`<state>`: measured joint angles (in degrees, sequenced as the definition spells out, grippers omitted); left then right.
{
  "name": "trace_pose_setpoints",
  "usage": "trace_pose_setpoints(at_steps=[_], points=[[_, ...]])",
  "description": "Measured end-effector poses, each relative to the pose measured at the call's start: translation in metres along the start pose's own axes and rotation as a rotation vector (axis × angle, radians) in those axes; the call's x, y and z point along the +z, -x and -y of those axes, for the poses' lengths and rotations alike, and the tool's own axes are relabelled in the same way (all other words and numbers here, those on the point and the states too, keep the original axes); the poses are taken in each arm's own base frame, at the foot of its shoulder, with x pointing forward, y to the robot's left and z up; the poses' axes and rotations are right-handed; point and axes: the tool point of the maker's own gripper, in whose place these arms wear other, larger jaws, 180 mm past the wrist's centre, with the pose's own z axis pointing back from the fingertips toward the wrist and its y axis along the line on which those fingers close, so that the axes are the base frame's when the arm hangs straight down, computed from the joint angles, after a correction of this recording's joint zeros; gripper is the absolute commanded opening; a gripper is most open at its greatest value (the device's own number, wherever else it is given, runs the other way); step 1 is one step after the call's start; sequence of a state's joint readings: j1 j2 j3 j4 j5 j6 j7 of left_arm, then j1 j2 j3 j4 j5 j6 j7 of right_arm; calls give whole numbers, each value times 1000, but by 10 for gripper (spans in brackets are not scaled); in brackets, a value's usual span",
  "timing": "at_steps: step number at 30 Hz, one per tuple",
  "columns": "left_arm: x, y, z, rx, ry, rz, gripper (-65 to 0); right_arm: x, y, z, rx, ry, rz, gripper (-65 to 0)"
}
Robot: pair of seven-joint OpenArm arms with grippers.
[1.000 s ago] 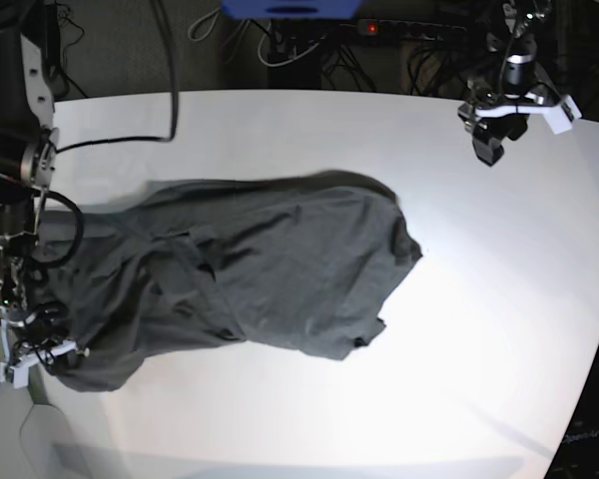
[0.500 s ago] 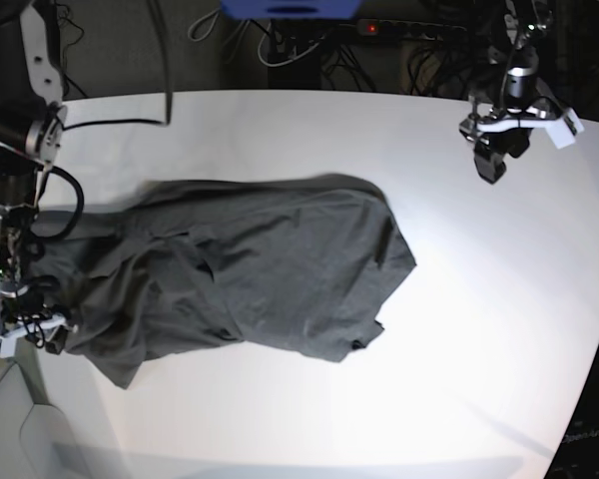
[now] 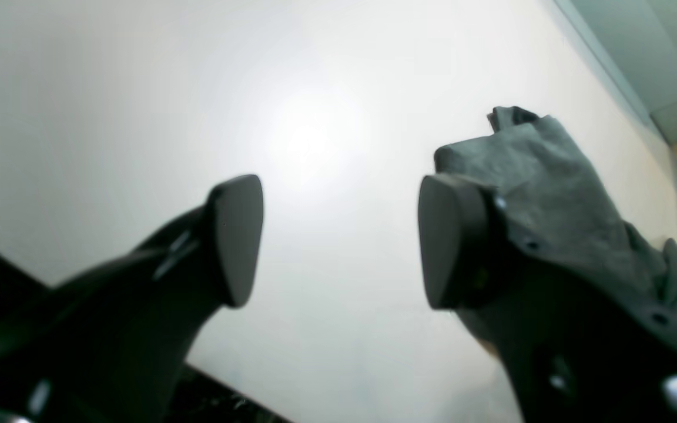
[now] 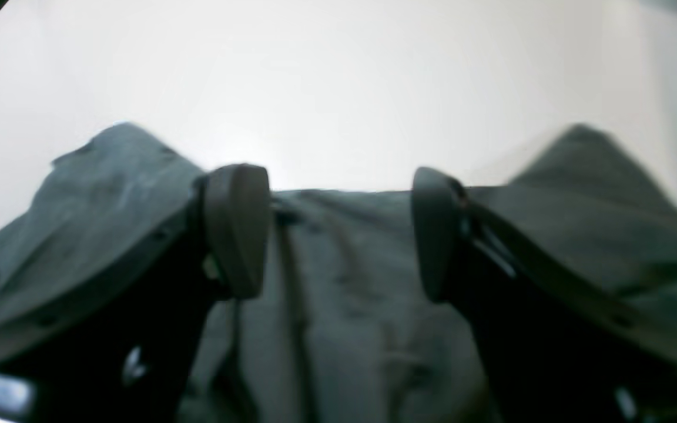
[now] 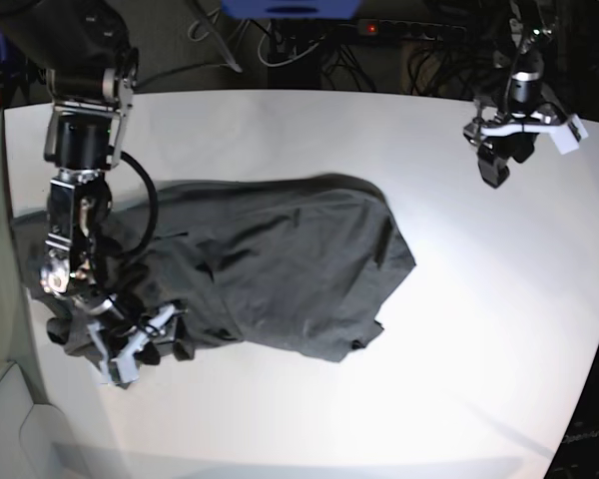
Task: Layout the t-shirt on the table in an organized manner, then fold the t-shirt properly
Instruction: 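Move the right gripper onto the shirt's bunched middle and pinch it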
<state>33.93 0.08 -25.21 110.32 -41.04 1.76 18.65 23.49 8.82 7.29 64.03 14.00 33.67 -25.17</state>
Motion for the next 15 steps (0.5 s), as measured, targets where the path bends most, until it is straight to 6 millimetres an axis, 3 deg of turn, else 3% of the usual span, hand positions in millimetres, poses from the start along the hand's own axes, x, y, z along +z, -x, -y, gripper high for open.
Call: trace_pose_setpoints(at_steps=[4, 6, 15], points=[[2, 1, -3, -3, -7, -3, -246, -19, 52, -26, -35, -70, -144, -265], [5, 2, -4, -6, -11, -9, -246, -24, 69, -28, -57, -79, -194, -265], [5, 3, -5, -6, -14, -10, -246, -30, 80, -26, -104, -80, -207, -265]])
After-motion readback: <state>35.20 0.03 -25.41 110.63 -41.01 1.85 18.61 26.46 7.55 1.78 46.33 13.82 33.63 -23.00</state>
